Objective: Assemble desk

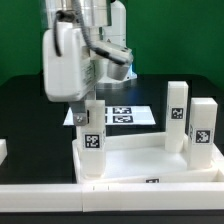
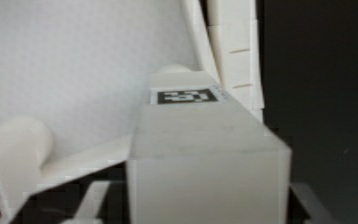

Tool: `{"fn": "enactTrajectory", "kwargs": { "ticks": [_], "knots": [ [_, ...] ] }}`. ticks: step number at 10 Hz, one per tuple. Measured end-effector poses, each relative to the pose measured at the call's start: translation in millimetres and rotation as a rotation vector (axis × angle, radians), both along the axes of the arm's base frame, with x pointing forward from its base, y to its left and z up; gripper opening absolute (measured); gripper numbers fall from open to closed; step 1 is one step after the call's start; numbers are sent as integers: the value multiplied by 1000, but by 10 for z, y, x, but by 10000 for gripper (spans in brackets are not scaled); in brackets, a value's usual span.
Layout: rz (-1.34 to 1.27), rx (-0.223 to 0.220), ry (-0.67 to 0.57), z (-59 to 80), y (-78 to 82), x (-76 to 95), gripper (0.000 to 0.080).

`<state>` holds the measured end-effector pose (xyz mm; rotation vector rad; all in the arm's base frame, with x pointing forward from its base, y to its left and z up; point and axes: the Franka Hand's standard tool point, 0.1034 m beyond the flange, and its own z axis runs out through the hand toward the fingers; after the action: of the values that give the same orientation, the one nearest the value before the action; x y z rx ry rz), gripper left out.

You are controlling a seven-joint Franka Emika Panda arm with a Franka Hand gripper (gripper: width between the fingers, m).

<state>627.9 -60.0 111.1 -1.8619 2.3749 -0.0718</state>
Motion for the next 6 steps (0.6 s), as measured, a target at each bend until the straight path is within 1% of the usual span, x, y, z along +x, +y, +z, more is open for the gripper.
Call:
{"fn": "enactTrajectory", "kwargs": {
  "ticks": [1,3,4,5,6],
  "knots": [
    [-65,9,4,-1,-2,-3,288],
    [-454,71,-5,-7,57,-1,288],
    [-546,88,-18,-6,79,2,288],
    [-532,86,-16,-4,74,0,288],
    [-475,75,-16,-15,77,-4,288]
  ]
}}
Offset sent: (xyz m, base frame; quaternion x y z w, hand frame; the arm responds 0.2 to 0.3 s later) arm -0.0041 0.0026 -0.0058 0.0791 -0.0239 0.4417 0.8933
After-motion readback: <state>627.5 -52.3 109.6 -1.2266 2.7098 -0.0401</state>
